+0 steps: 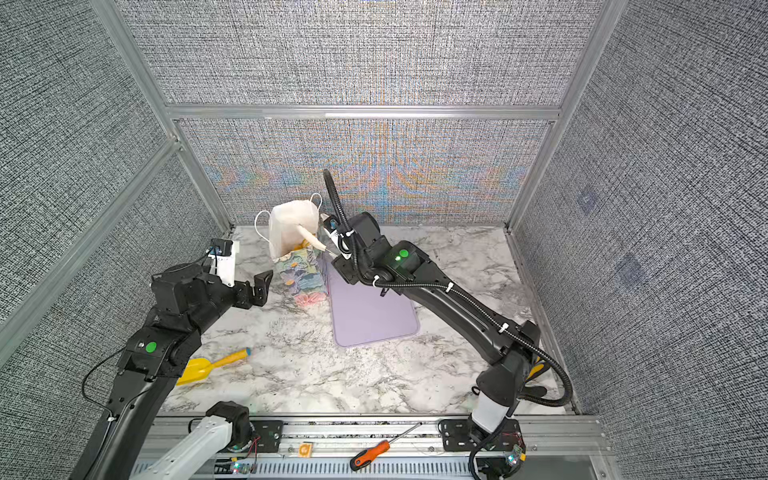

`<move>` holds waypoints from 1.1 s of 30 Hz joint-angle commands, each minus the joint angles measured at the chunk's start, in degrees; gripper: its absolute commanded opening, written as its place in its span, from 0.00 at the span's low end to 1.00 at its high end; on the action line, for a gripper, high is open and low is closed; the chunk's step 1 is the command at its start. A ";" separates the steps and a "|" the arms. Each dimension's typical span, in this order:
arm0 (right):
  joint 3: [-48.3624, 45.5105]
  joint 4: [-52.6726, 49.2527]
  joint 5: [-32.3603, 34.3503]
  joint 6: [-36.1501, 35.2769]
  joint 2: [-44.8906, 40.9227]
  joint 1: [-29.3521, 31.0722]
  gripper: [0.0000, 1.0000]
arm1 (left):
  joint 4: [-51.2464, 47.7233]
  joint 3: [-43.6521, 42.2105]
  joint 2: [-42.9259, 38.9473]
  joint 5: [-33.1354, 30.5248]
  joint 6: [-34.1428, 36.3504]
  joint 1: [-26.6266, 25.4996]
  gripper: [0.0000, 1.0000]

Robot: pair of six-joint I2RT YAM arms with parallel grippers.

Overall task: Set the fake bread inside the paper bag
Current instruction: 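Withdraw the empty tongs from the bag past the tray edge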

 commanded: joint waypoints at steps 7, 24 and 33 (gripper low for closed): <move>-8.29 4.70 5.22 0.00 -6.63 -0.90 0.64 | 3.50 -0.25 0.02 3.84 -0.17 0.02 0.99; -30.60 10.03 8.57 8.14 -16.18 -14.82 0.65 | 5.25 -1.67 -0.60 4.19 -0.83 0.02 0.99; -39.33 13.10 9.71 12.52 -13.56 -22.91 0.64 | 4.89 -2.15 -1.17 3.44 -0.76 0.02 0.99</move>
